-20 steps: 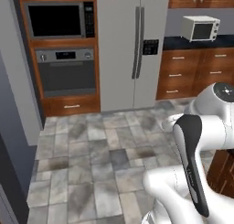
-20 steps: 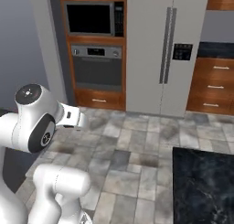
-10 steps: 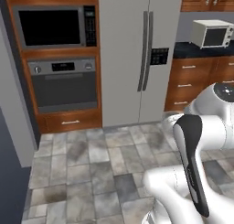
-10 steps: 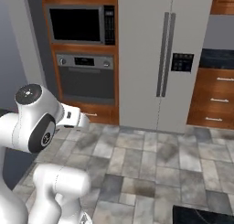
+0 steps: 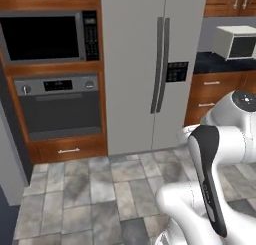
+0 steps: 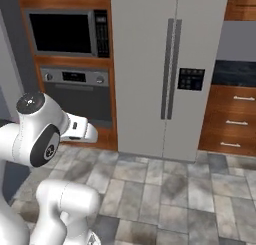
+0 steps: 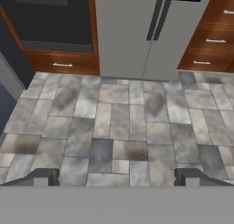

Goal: Retrieve the fish from the fridge and place it on the saucepan with marinade on the stove.

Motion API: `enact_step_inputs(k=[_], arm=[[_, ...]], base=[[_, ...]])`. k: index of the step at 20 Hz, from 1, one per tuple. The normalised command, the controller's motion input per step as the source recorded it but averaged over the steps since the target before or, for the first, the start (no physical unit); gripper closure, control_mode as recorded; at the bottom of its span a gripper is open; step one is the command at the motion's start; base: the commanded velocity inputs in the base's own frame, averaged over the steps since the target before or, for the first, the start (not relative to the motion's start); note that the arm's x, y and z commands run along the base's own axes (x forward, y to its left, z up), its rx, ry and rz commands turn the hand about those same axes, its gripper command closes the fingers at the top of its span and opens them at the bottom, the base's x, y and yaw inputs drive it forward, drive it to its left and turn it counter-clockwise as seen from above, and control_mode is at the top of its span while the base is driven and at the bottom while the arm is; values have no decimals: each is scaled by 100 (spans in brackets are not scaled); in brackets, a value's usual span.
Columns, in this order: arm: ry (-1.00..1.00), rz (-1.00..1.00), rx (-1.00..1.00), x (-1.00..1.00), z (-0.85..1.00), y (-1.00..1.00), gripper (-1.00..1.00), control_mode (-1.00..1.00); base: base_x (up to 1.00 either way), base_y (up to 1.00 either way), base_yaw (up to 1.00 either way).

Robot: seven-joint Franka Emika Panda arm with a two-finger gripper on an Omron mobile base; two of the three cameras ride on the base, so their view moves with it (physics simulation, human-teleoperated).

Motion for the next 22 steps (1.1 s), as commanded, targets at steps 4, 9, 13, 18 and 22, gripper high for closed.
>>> enact_step_inputs(k=[4, 9, 13, 18, 22], arm=[[0, 0, 0, 0, 0, 0, -100, 100], [0, 0, 0, 0, 0, 0, -100, 100], [0, 0, 0, 0, 0, 0, -100, 100], [0, 0, 0, 0, 0, 0, -100, 100], [0, 0, 0, 0, 0, 0, -100, 100]], base=[[47, -78, 0], [43, -77, 0], [48, -69, 0], [56, -63, 0], [80, -67, 2]])
